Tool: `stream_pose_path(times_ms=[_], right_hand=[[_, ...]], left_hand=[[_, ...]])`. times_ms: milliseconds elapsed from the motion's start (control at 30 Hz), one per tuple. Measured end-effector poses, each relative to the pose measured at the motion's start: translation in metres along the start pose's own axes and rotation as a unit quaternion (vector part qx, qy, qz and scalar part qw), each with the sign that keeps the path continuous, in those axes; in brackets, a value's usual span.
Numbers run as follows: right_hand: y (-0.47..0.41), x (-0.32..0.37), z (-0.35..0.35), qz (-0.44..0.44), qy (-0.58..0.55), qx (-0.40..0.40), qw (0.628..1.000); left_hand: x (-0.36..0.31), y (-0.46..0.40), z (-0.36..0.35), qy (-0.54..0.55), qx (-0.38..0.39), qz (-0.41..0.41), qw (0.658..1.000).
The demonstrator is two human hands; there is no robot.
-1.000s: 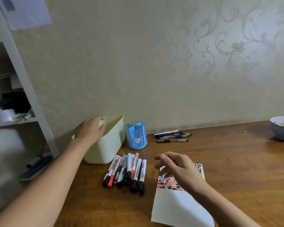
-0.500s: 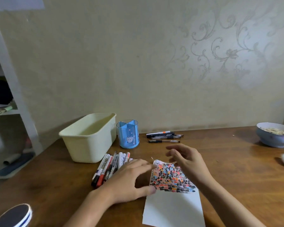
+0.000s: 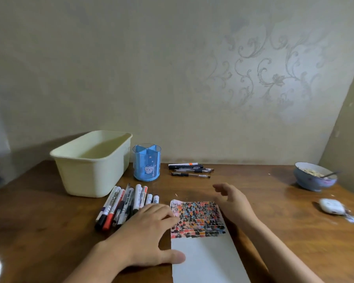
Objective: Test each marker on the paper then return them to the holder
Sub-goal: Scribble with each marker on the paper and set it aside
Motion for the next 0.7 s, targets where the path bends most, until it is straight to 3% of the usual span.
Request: stream_pose_path(times_ms=[467,700], right_hand=[[-0.073,0.004,-0.035,-0.009,0.154,0.085,0.984],[-0.082,0.003,-0.040,0.015,0.237,0.007,0.971]], left_hand=[[0.009,0.003,-0.001,0.007,0.010,0.004,1.000],[0.011,0.002,-0.001,0.011,0.009,0.004,1.000]])
Point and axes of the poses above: each hand's wrist, its own y-axis away from the middle knuckle, its own z-axis out of the back of the hand, x = y × z, the point moved 6 cm from there along -y, towards the middle knuckle, and after that the axes turned 11 degrees about -z, right-handed, at the moved point
